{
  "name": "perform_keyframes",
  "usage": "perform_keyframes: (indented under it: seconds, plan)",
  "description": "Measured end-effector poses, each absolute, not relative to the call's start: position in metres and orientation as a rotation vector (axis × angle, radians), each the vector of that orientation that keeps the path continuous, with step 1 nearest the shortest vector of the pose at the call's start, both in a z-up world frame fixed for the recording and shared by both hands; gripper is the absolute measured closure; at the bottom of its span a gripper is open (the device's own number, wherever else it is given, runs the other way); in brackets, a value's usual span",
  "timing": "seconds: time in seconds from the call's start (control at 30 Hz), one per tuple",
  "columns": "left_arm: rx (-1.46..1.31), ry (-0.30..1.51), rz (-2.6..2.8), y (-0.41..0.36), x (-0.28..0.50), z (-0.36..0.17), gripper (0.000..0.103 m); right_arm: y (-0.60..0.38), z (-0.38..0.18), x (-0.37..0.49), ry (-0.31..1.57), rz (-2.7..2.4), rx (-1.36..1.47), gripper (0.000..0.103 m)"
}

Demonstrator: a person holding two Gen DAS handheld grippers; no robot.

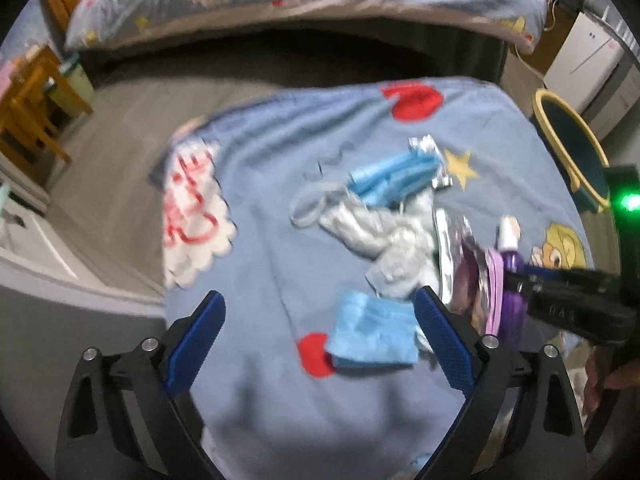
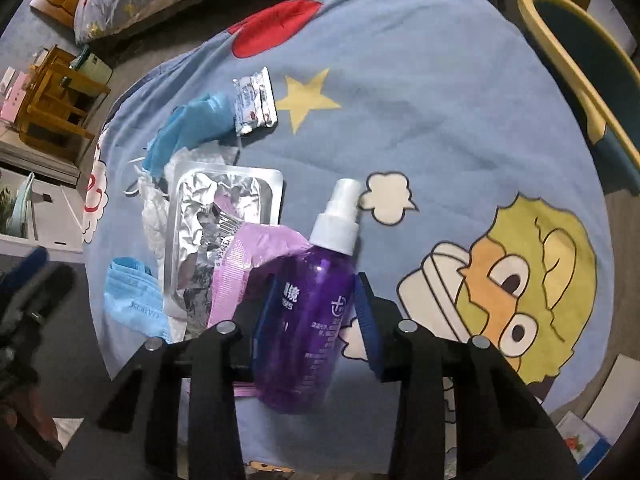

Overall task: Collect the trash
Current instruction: 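Grasp the purple spray bottle with the right tool while the left tool grasps the blue mask, then carry the spray bottle and blue mask over the bin and lower them in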

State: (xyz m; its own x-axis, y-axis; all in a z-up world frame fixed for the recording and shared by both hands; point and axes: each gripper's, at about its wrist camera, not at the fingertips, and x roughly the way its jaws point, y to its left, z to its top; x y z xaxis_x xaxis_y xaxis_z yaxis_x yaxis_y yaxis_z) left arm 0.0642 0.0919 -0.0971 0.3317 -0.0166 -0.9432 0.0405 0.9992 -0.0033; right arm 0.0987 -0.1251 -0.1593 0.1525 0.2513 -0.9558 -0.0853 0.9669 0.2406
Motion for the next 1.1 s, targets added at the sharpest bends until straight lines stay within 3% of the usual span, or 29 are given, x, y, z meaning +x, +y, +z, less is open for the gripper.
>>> perform_keyframes:
  seconds: [0.07,0.3,0.37,0.4,0.53,1.1]
  plan:
    - [0.024,1.273,-0.057,0.089,0.064,-0.107,0.025,-0.126,-0.158,0.098,1.393,0.238,0.151,0.066]
    - [0.149,1.355,-0.089,0.070,0.061,-0.136,0.055,-0.136,-0.146,0.101,1.340,0.216,0.159,0.067]
    - [0.164,1.361,-0.103,0.066,0.059,-0.138,0.075,-0.136,-0.141,0.103,1.322,0.215,0.155,0.067]
    - [0.157,1.360,-0.112,0.066,0.059,-0.137,0.080,-0.136,-0.138,0.104,1.312,0.215,0.148,0.067]
    - [0.121,1.289,-0.126,0.065,0.060,-0.117,0.085,-0.133,-0.127,0.108,1.266,0.211,0.125,0.067]
    - [0.064,0.954,-0.059,0.084,0.064,-0.035,0.086,-0.134,-0.066,0.113,1.013,0.185,-0.006,0.070]
